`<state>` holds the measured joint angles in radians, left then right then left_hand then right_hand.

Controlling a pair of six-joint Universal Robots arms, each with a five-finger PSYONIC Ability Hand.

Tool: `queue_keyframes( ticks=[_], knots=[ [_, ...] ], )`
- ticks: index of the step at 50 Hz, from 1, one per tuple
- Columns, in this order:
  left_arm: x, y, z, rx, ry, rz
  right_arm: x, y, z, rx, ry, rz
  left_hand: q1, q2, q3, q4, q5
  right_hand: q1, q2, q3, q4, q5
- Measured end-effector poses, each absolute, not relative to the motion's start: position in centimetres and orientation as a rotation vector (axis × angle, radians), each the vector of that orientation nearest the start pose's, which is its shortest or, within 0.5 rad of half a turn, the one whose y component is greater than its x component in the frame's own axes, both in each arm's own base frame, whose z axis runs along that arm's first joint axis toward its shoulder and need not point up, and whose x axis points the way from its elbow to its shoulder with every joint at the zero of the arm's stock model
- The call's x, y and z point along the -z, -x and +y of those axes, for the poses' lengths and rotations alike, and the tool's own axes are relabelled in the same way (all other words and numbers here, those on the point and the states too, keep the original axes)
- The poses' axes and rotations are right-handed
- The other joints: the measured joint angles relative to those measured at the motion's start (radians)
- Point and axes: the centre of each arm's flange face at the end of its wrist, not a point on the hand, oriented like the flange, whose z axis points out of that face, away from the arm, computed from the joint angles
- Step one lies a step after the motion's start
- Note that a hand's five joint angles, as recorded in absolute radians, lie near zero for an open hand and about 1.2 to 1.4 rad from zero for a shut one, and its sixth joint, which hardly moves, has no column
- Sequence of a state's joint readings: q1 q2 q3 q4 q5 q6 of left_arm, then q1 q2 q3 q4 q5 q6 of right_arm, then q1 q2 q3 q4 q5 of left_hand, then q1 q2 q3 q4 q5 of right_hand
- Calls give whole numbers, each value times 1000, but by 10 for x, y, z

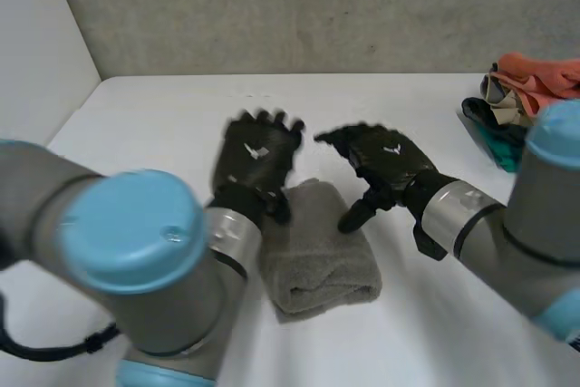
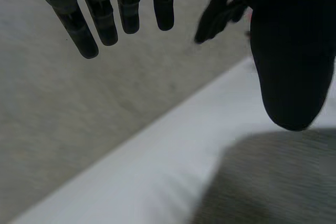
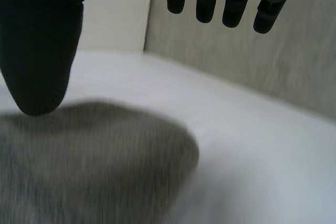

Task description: Fold the laundry.

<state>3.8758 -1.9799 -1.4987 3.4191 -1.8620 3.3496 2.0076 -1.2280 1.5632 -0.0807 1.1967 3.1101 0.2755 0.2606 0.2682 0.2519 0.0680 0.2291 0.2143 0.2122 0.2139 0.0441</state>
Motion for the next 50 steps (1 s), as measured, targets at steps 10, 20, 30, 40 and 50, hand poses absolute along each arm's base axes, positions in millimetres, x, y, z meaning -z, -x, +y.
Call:
queue_keyframes(
  ticks=[10,20,30,40,50],
  knots=[
    [-142,358,-168,1844,-1052,2494,-151,-298,-265,1271,1013,2209,0,0,0,0,0,0,0,0,0,0],
    [-120,348,-171,1613,-1089,2514,-139,-293,-272,1378,1208,2267,-56,-34,-17,0,0,-50,-26,0,0,0],
    [-189,347,-183,1885,-993,2437,-175,-297,-242,1786,1371,2013,-59,-34,-17,-10,-15,-50,-26,0,0,-1],
    [-235,342,-180,2102,-985,2400,-140,-299,-172,1704,1520,1853,-59,-34,-17,-16,-15,-50,-26,0,0,-1],
    [-231,336,-190,2088,-982,2427,-115,-303,-165,1651,1535,1808,-59,-34,-17,-16,-15,-48,-25,0,0,-1]
  ],
)
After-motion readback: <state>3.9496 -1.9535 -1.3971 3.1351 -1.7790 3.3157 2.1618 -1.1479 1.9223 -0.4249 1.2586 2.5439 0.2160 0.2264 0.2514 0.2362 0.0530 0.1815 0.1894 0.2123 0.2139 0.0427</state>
